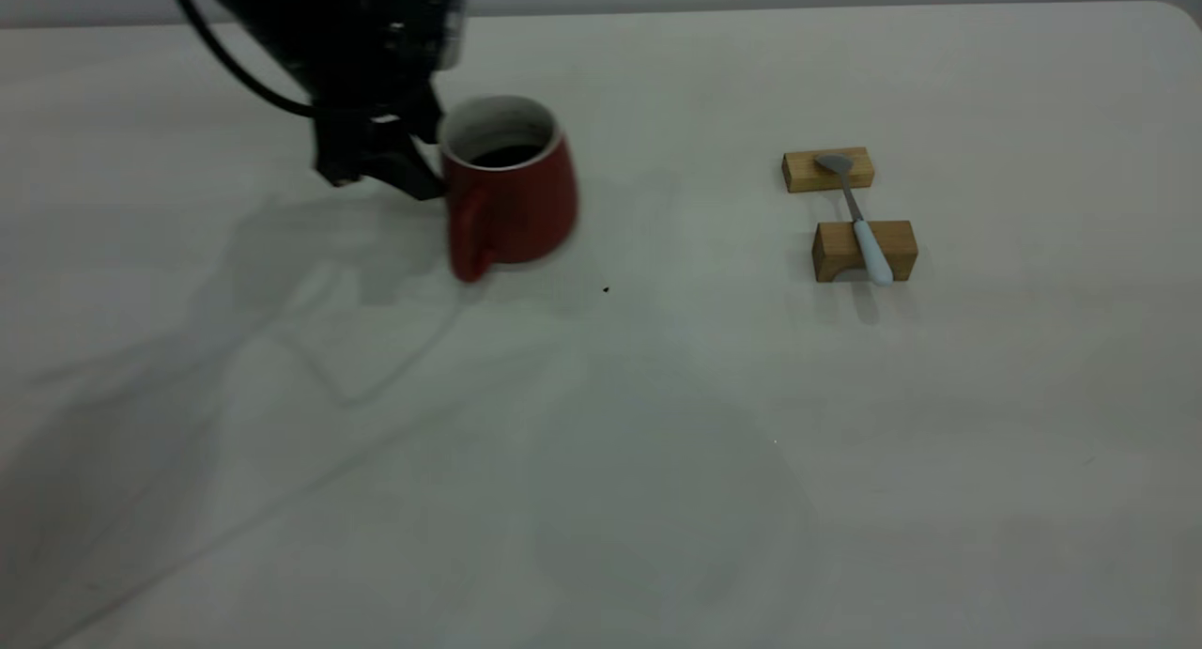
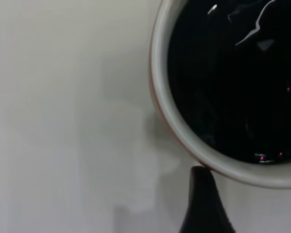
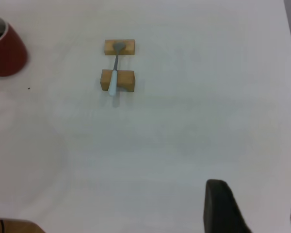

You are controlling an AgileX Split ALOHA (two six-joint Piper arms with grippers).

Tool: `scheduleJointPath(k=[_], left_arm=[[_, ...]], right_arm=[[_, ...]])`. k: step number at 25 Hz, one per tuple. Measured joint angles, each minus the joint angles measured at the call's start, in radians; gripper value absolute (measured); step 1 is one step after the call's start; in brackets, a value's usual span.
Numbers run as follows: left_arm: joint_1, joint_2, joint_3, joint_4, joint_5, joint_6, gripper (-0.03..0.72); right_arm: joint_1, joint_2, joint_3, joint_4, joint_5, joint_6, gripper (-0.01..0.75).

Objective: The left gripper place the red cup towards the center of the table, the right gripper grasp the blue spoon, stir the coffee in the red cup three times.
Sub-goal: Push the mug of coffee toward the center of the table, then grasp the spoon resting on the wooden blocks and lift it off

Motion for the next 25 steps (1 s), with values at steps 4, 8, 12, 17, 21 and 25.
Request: scheduleJointPath(k=[4, 8, 12, 17, 21, 25], left_arm=[[-0.04, 0.01, 0.0, -0.057, -0.022, 0.0, 0.551], [-0.07, 0.019, -0.002, -0.108, -0.04, 0.0, 0.551], [-0.078, 0.019, -0.002, -0.119, -0.041, -0.015, 0.551], [-0.069, -0.055, -0.002, -0.036, -0.022, -0.237, 0.551], [-0.042, -0.207, -0.002, 0.118, 0.052, -0.585, 0.551], [-0.021, -0.406, -0.002, 0.272, 0.198, -1.052, 0.551]], right_arm=[[0.0, 0.0, 0.0, 0.0, 0.0, 0.0, 0.385], [0.0, 0.0, 0.0, 0.0, 0.0, 0.0, 0.385], [0.0, 0.0, 0.0, 0.0, 0.0, 0.0, 0.385], [0.0, 0.0, 0.0, 0.0, 0.0, 0.0, 0.385], [0.0, 0.0, 0.0, 0.0, 0.0, 0.0, 0.385], [0.0, 0.0, 0.0, 0.0, 0.0, 0.0, 0.385]])
